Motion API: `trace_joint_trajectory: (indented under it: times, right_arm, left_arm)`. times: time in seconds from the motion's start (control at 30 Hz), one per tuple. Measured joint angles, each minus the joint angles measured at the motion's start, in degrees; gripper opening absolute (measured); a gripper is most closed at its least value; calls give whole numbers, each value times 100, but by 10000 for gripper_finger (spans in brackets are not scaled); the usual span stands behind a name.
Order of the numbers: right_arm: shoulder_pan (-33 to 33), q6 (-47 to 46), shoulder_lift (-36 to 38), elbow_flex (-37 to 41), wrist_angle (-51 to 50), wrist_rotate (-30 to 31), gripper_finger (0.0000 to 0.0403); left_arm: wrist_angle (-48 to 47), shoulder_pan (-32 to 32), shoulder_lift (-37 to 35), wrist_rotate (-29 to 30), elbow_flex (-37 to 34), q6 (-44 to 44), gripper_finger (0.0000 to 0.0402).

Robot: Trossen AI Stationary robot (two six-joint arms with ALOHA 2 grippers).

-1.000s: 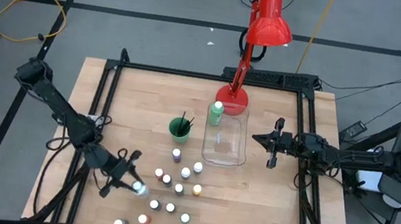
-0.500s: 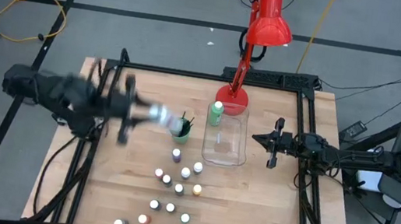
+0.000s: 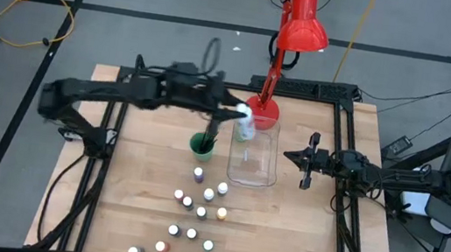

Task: Pick & Place Paint Supplies
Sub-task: Put the large white paint bottle into the transparent bin

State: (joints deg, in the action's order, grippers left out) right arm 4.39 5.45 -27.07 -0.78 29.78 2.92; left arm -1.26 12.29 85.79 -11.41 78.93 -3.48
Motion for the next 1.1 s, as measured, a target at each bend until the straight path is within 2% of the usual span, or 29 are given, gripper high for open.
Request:
trace_joint_trajectory:
  times: [0.1,0.47,0.53,0.77,1.1]
  right_arm:
    - [2,20,-2,-2,-4,0,4]
    - [0,105,-2,0,-6,0,4]
    - [0,108,-2,-1,-9,0,4]
    - [2,173,-2,0,-96,0,4]
    - [2,195,0,0,-94,0,4]
  left_arm:
    - [77,88,502,-234,308,100,100]
    - [7,241,1937,-357,1391,209,100]
    - [50,267,2084,-308,1430,251,100]
    - [195,302,2661,575,1414,216,100]
    - [330,479,3133,589,1404,249,100]
